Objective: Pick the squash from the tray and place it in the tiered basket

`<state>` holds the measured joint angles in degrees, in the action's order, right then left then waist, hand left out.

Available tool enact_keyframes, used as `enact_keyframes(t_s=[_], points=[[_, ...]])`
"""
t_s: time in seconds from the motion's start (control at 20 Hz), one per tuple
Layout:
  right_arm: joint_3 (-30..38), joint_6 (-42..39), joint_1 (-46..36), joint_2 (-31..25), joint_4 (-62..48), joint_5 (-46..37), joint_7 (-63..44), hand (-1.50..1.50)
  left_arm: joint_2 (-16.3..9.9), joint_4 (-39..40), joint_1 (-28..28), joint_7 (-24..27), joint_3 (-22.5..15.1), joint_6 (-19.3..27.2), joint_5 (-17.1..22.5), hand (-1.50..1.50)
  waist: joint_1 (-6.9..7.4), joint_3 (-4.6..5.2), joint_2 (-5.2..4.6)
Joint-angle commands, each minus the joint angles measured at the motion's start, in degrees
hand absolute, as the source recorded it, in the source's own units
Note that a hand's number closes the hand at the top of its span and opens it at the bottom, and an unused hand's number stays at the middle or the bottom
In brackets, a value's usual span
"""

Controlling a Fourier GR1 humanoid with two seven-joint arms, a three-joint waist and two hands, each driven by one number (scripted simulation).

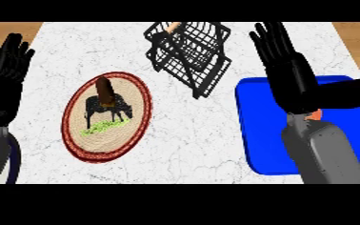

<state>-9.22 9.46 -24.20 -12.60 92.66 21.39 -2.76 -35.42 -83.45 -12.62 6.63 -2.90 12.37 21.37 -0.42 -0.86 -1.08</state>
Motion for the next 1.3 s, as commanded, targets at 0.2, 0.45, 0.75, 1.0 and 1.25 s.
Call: enact_keyframes(t_s=[0.2, 0.45, 0.75, 1.0, 1.25], points=[[16.77, 6.76, 8.89, -17.31, -4.27, -10.15, 6.16, 1.50, 5.74, 4.55, 11.09, -4.91, -5.16, 4.22, -1.76, 0.00, -3.54, 0.88, 0.74], [33.37, 27.44, 14.73, -13.04, -14.76, -8.90, 3.91, -1.50, 10.61, 6.23, 15.39, -4.76, -7.75, 6.28, -1.75, 0.00, -5.44, 0.58, 0.46], [38.85, 21.15, 28.86, -7.23, -6.22, -3.98, 17.52, -1.50, 19.13, 7.08, 13.44, -4.46, -15.32, 12.54, -9.33, 0.00, -1.23, 0.84, 1.25], [26.64, 19.01, 34.14, -15.65, -1.89, -13.07, -5.06, -1.50, 16.85, 5.17, 17.67, -2.71, -14.82, 9.42, -8.65, 0.00, 0.15, 1.09, 1.17], [20.76, 12.72, 38.41, -27.10, 4.91, -18.99, -20.84, -1.50, 17.69, 4.09, 17.33, -3.69, -16.07, 9.67, -9.27, 0.00, 0.60, 1.25, 1.12]])
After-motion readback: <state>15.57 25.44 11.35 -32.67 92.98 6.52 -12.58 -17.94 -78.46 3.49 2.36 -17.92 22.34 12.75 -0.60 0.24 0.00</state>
